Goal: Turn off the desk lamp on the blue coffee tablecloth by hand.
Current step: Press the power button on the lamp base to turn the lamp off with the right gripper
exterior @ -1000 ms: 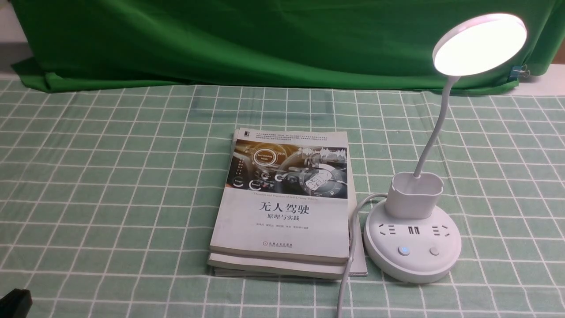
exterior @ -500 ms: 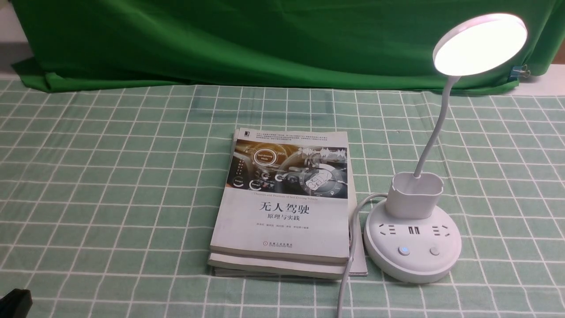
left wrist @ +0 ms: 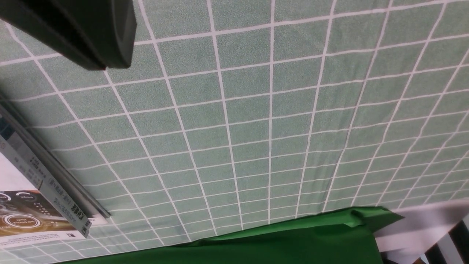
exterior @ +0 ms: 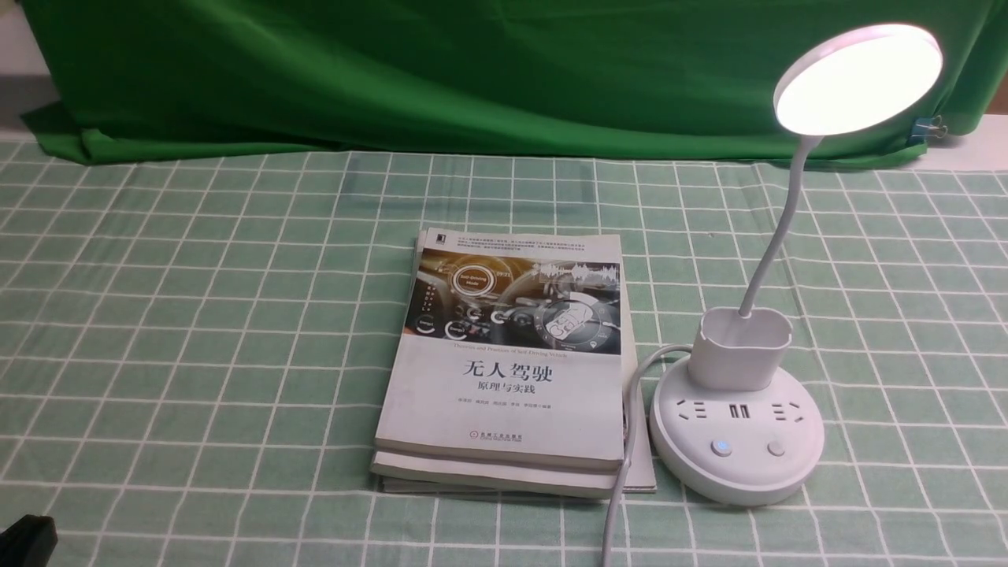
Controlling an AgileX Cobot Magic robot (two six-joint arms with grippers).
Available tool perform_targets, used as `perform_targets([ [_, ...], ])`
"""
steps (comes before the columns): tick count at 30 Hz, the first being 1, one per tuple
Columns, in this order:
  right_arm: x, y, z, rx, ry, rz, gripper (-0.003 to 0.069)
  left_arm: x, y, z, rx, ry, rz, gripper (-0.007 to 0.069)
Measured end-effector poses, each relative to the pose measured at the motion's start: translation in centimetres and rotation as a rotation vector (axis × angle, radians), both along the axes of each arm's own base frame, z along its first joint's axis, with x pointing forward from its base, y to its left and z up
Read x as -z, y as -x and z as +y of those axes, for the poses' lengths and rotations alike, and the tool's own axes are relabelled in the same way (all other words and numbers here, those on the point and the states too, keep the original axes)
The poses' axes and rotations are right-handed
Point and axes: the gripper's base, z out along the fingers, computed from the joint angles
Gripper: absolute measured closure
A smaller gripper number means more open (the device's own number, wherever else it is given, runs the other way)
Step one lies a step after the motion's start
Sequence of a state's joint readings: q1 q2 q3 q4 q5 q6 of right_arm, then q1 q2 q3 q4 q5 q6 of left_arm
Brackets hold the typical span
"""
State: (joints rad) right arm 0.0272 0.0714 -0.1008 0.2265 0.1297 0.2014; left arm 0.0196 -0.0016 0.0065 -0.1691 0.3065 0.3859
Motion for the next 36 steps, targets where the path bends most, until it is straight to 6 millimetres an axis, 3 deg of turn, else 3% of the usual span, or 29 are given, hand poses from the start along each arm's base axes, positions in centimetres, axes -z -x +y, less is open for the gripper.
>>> perform_targets([
  [2, -2.2, -0.5, 0.3, -0.041, 0.099, 0.120, 0.0612, 0.0, 0.0, 0.0, 0.000, 0.000, 0.000, 0.0624],
  [6, -5.0, -2.5, 0.8, -0.126, 0.229, 0.346, 0.0613, 0.0, 0.0, 0.0, 0.000, 0.000, 0.000, 0.0624],
  [10, -5.7, -5.7, 1.3, -0.256, 0.328, 0.664, 0.0613, 0.0, 0.0, 0.0, 0.000, 0.000, 0.000, 0.0624],
  [18, -3.3, -12.2, 2.5, -0.417, 0.369, 1.026, 0.0613, 0.0, 0.0, 0.0, 0.000, 0.000, 0.000, 0.0624],
  [26, -0.4, -17.2, 7.7, -0.595, 0.501, 1.144, 0.0621, 0.0, 0.0, 0.0, 0.000, 0.000, 0.000, 0.0624],
  [31, 1.3, -20.3, 8.8, -0.601, 0.515, 1.204, 0.0621, 0.0, 0.0, 0.0, 0.000, 0.000, 0.000, 0.0624],
  [36, 2.6, -22.0, 9.2, -0.594, 0.516, 1.215, 0.0621, 0.0, 0.0, 0.0, 0.000, 0.000, 0.000, 0.0624],
])
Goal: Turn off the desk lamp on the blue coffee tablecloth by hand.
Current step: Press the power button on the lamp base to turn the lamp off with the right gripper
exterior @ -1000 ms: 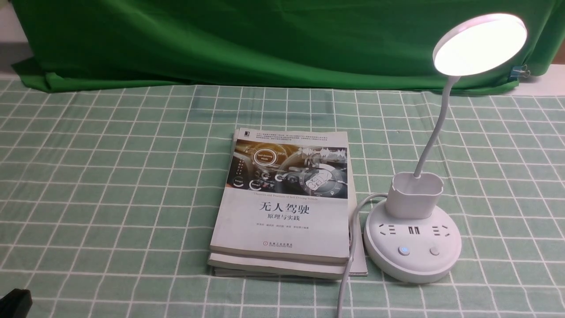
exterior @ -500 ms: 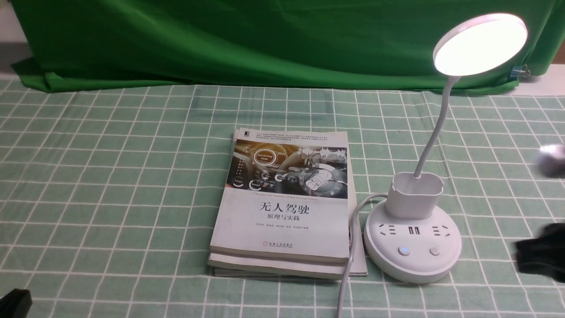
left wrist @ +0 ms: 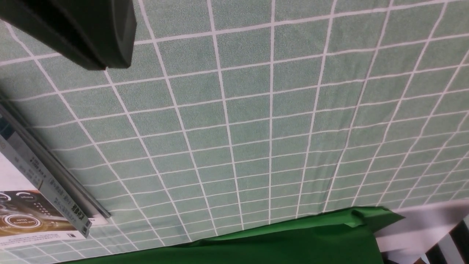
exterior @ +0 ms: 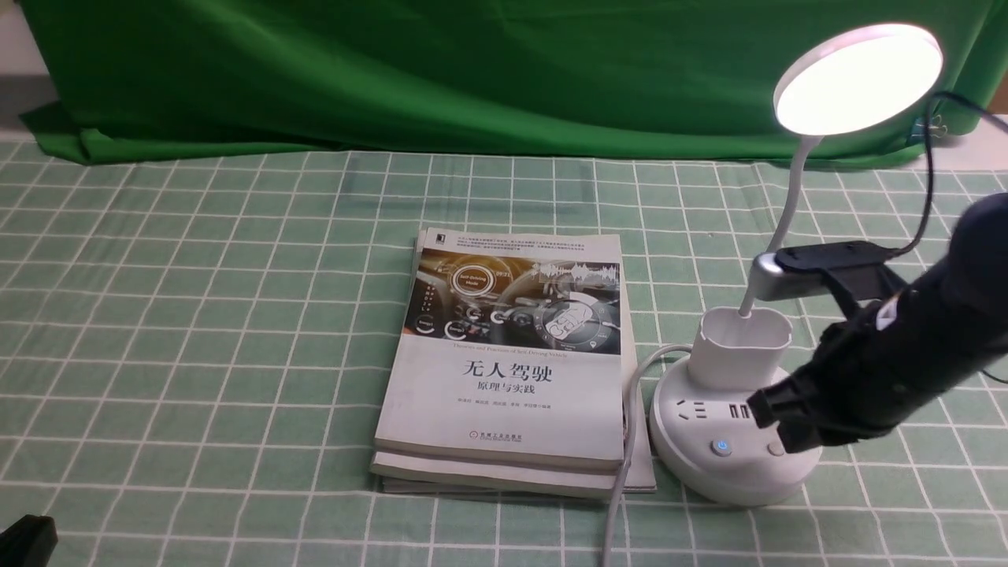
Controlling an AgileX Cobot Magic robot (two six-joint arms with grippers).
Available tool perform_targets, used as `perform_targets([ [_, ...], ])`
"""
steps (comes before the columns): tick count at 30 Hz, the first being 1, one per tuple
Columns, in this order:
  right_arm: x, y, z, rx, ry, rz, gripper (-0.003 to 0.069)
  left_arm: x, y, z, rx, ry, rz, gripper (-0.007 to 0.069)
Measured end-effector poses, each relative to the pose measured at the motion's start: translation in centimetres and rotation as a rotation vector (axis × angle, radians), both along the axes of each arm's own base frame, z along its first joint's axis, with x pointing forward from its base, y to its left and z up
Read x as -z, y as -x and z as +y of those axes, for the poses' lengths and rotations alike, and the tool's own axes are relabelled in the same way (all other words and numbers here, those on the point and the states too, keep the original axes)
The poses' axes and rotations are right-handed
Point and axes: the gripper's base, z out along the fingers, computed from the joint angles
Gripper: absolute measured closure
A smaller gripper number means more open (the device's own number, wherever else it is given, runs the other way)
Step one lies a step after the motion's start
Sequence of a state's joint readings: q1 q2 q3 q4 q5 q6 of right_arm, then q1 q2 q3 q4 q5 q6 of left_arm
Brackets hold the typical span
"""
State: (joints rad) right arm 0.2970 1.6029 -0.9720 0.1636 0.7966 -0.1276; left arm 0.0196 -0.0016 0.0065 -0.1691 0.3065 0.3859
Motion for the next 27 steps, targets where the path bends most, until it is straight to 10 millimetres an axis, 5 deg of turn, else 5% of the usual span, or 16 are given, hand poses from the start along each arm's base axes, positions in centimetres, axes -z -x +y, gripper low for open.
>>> perform_targets([
  [17, 2.7, -1.5, 0.4, 0.033, 0.011, 0.039, 0.0621, 0.0, 0.0, 0.0, 0.000, 0.000, 0.000, 0.0624],
  [27, 1.1, -1.2, 0.3, 0.034, -0.007, -0.007, 0.0621, 0.0, 0.0, 0.0, 0.000, 0.000, 0.000, 0.0624],
])
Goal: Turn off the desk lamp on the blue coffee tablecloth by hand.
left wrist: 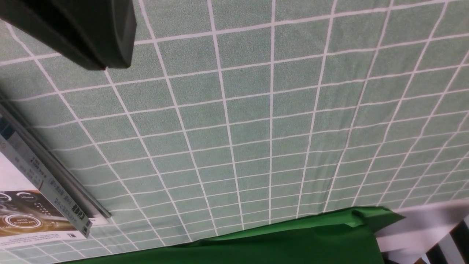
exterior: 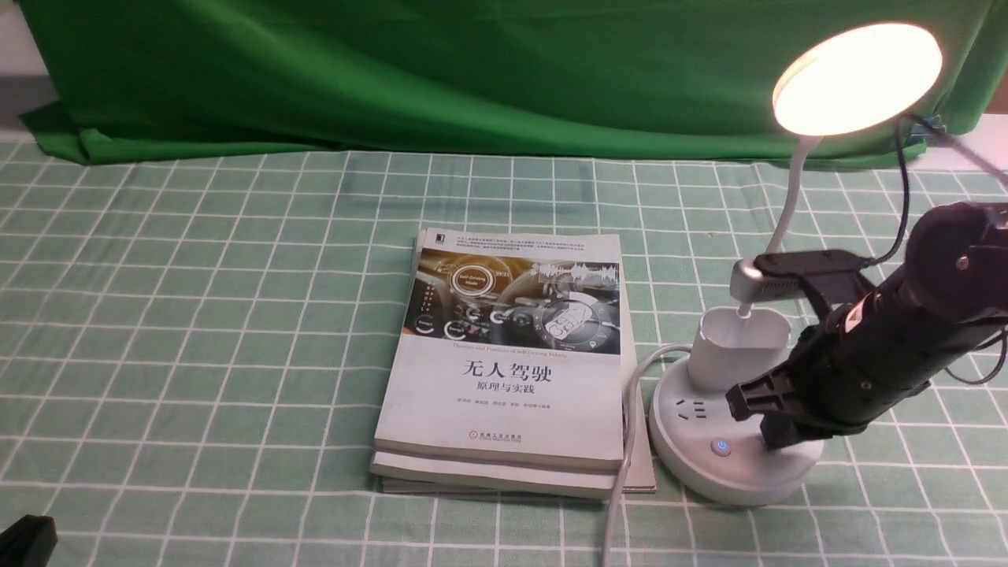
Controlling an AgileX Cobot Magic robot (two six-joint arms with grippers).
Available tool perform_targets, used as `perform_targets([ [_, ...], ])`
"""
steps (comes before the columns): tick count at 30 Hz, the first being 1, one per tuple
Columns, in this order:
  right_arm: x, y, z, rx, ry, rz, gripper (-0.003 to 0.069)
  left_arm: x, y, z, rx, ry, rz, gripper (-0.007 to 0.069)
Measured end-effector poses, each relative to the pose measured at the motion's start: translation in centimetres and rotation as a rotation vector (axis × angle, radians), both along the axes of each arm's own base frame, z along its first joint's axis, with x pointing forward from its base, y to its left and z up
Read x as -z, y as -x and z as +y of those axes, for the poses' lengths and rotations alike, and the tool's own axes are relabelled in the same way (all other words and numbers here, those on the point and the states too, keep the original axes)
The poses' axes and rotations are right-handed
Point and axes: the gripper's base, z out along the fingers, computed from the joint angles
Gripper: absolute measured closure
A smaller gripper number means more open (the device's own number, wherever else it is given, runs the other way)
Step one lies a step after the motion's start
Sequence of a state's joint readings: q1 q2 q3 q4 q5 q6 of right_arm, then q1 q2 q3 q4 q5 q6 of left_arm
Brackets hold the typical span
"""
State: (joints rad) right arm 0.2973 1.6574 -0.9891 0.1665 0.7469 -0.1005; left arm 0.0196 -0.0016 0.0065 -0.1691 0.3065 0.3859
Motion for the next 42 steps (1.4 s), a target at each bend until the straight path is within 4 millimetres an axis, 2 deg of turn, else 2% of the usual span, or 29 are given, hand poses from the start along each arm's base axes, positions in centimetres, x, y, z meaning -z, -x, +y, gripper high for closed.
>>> perform_targets([
  [3, -1.3, 0.3, -0.1, 0.000, -0.014, -0.043, 0.0621, 0.0, 0.0, 0.0, 0.000, 0.000, 0.000, 0.0624],
  [6, -1.4, 0.3, -0.1, 0.000, -0.014, -0.045, 0.0621, 0.0, 0.0, 0.0, 0.000, 0.000, 0.000, 0.0624],
  [10, -0.6, 0.2, 0.0, -0.001, -0.007, -0.020, 0.0621, 0.0, 0.0, 0.0, 0.000, 0.000, 0.000, 0.0624],
  [14, 1.3, -0.2, 0.1, -0.001, 0.012, 0.041, 0.0621, 0.0, 0.0, 0.0, 0.000, 0.000, 0.000, 0.0624],
  [19, 1.6, -0.4, 0.2, -0.002, 0.015, 0.052, 0.0621, 0.0, 0.0, 0.0, 0.000, 0.000, 0.000, 0.0624],
  [23, 1.3, -0.3, 0.2, -0.004, 0.012, 0.040, 0.0621, 0.0, 0.0, 0.0, 0.000, 0.000, 0.000, 0.0624],
  [27, 0.0, 0.2, 0.3, -0.013, 0.002, 0.008, 0.0621, 0.0, 0.0, 0.0, 0.000, 0.000, 0.000, 0.0624],
  [29, -2.0, 0.8, 0.1, -0.015, -0.017, -0.051, 0.0621, 0.0, 0.0, 0.0, 0.000, 0.000, 0.000, 0.0624],
  [33, -4.5, 2.0, -0.2, -0.022, -0.034, -0.095, 0.0621, 0.0, 0.0, 0.0, 0.000, 0.000, 0.000, 0.0624],
  [35, -5.9, 3.4, -0.6, -0.024, -0.047, -0.133, 0.0621, 0.0, 0.0, 0.0, 0.000, 0.000, 0.000, 0.0624],
  [39, -7.2, 5.8, -1.4, -0.020, -0.063, -0.179, 0.0621, 0.0, 0.0, 0.0, 0.000, 0.000, 0.000, 0.0624],
  [42, -7.6, 9.2, -2.5, -0.013, -0.079, -0.226, 0.0621, 0.0, 0.0, 0.0, 0.000, 0.000, 0.000, 0.0624],
])
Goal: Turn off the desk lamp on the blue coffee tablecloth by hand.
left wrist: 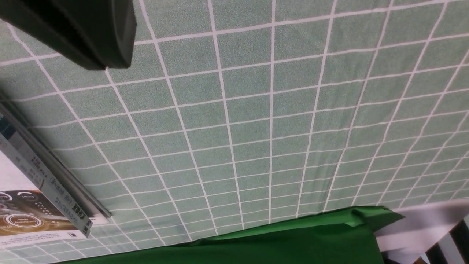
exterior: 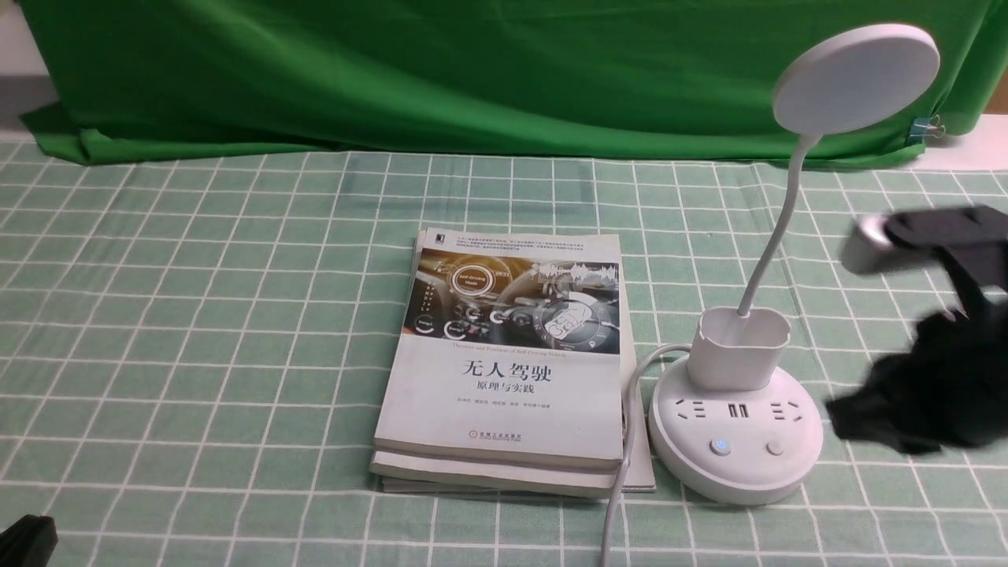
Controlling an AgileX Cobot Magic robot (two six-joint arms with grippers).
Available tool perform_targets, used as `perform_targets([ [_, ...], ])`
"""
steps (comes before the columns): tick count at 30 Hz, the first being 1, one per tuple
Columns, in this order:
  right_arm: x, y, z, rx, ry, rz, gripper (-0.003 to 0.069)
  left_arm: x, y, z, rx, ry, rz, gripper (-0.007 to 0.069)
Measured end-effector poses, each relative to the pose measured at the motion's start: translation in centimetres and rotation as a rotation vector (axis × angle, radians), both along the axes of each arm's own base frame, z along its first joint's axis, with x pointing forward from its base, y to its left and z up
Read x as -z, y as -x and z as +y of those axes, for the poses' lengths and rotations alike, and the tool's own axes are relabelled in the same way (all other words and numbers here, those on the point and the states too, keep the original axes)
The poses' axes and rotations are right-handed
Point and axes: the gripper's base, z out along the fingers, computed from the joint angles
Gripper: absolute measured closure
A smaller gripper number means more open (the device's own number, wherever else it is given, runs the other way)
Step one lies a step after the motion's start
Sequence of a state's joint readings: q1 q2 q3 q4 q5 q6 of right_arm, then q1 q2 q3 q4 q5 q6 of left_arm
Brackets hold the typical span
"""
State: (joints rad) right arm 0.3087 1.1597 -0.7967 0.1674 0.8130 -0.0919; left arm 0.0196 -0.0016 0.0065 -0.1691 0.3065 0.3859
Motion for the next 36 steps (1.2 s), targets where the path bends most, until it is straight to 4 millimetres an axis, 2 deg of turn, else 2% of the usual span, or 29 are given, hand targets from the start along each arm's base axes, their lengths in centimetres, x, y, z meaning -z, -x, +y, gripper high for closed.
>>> perform_targets([
  [1, 0.0, 0.2, -0.1, 0.002, -0.002, -0.002, 0.0621, 0.0, 0.0, 0.0, 0.000, 0.000, 0.000, 0.0624],
  [2, 0.1, 1.8, -0.6, 0.012, -0.015, -0.033, 0.0621, 0.0, 0.0, 0.0, 0.000, 0.000, 0.000, 0.0624],
  [3, 0.1, 1.9, -0.6, 0.013, -0.016, -0.035, 0.0621, 0.0, 0.0, 0.0, 0.000, 0.000, 0.000, 0.0624],
  [4, 0.3, 3.4, -1.1, 0.020, -0.031, -0.080, 0.0621, 0.0, 0.0, 0.0, 0.000, 0.000, 0.000, 0.0624],
  [11, 0.9, 7.4, -2.4, 0.043, -0.077, -0.186, 0.0600, 0.0, 0.0, 0.0, 0.000, 0.000, 0.000, 0.0624],
  [17, -0.2, 9.1, -3.0, 0.050, -0.120, -0.292, 0.0575, 0.0, 0.0, 0.0, 0.000, 0.000, 0.000, 0.0624],
  [27, -0.5, 9.9, -3.7, 0.054, -0.108, -0.409, 0.0575, 0.0, 0.0, 0.0, 0.000, 0.000, 0.000, 0.0624],
  [30, 0.4, 10.4, -4.6, 0.121, -0.118, -0.544, 0.0614, 0.0, 0.0, 0.0, 0.000, 0.000, 0.000, 0.0624],
  [32, 1.7, 11.1, -5.4, 0.185, -0.117, -0.629, 0.0619, 0.0, 0.0, 0.0, 0.000, 0.000, 0.000, 0.0624],
  [33, 1.6, 11.0, -5.4, 0.186, -0.119, -0.638, 0.0620, 0.0, 0.0, 0.0, 0.000, 0.000, 0.000, 0.0624],
  [34, 3.1, 11.7, -6.1, 0.238, -0.106, -0.709, 0.0620, 0.0, 0.0, 0.0, 0.000, 0.000, 0.000, 0.0624],
  [36, 4.7, 12.4, -6.6, 0.278, -0.081, -0.781, 0.0620, 0.0, 0.0, 0.0, 0.000, 0.000, 0.000, 0.0624],
])
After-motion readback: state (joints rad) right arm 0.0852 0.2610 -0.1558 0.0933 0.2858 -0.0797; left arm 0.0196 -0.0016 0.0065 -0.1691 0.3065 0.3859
